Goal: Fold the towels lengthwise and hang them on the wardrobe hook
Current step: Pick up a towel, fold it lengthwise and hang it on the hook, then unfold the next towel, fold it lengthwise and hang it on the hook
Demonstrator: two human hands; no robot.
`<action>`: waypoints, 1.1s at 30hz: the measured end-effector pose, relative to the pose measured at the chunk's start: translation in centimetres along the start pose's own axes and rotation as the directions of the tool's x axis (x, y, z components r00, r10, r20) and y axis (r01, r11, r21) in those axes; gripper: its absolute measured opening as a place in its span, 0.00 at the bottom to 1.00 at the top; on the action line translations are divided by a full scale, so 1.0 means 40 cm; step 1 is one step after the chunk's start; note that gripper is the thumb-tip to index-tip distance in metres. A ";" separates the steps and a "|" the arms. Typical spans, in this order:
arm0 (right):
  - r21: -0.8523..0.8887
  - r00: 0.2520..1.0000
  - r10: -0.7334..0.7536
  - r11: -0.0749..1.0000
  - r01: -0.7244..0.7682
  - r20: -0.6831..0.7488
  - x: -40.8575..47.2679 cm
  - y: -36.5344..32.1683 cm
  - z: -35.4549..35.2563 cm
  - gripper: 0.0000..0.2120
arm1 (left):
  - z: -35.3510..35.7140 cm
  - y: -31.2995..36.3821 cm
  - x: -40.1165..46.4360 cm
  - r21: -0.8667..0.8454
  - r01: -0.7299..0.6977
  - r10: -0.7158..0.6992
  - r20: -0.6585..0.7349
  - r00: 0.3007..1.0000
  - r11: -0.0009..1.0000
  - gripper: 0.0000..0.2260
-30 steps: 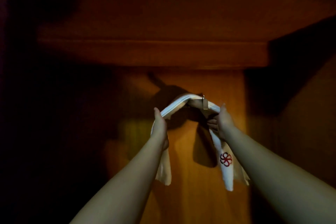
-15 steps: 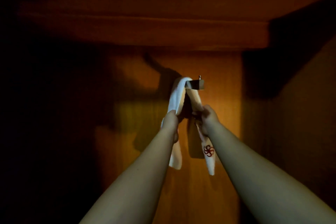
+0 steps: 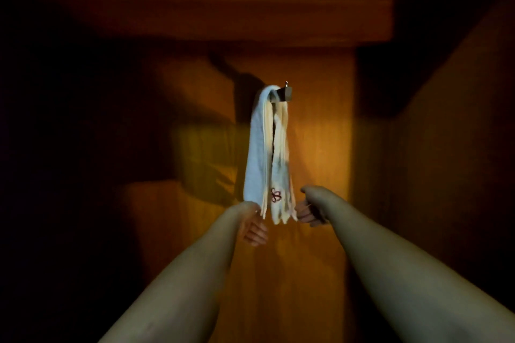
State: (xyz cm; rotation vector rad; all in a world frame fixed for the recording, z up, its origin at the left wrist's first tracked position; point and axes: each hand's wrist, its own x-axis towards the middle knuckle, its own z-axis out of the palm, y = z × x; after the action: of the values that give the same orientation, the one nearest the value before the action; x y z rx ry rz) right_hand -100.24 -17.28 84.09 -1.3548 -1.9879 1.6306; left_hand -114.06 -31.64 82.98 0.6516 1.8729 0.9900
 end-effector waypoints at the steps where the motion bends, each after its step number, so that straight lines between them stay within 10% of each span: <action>1: -0.054 0.999 0.011 0.998 -0.013 -0.049 -0.019 0.024 -0.003 0.26 | 0.003 -0.023 -0.008 0.043 0.018 -0.017 -0.013 1.000 0.999 0.28; 13: -0.524 0.981 -0.179 0.844 0.115 -0.074 -0.360 0.259 -0.005 0.15 | 0.164 -0.255 -0.338 0.400 -0.111 0.209 -0.210 0.955 0.910 0.11; 23: -0.619 0.959 -0.235 0.781 0.089 -0.158 -0.651 0.734 0.009 0.23 | 0.410 -0.560 -0.456 0.727 -0.277 0.272 0.129 0.954 0.628 0.21; 33: -0.507 0.951 0.102 0.827 -0.243 -0.290 -0.970 1.287 0.200 0.21 | 0.664 -0.906 -0.510 0.692 -0.491 0.079 0.536 0.841 0.529 0.21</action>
State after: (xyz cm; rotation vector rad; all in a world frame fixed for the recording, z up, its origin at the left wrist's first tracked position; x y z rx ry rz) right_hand -58.88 -54.50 50.54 -1.8767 -2.3072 0.9019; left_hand -82.57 -56.86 54.54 1.6574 1.7396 0.0235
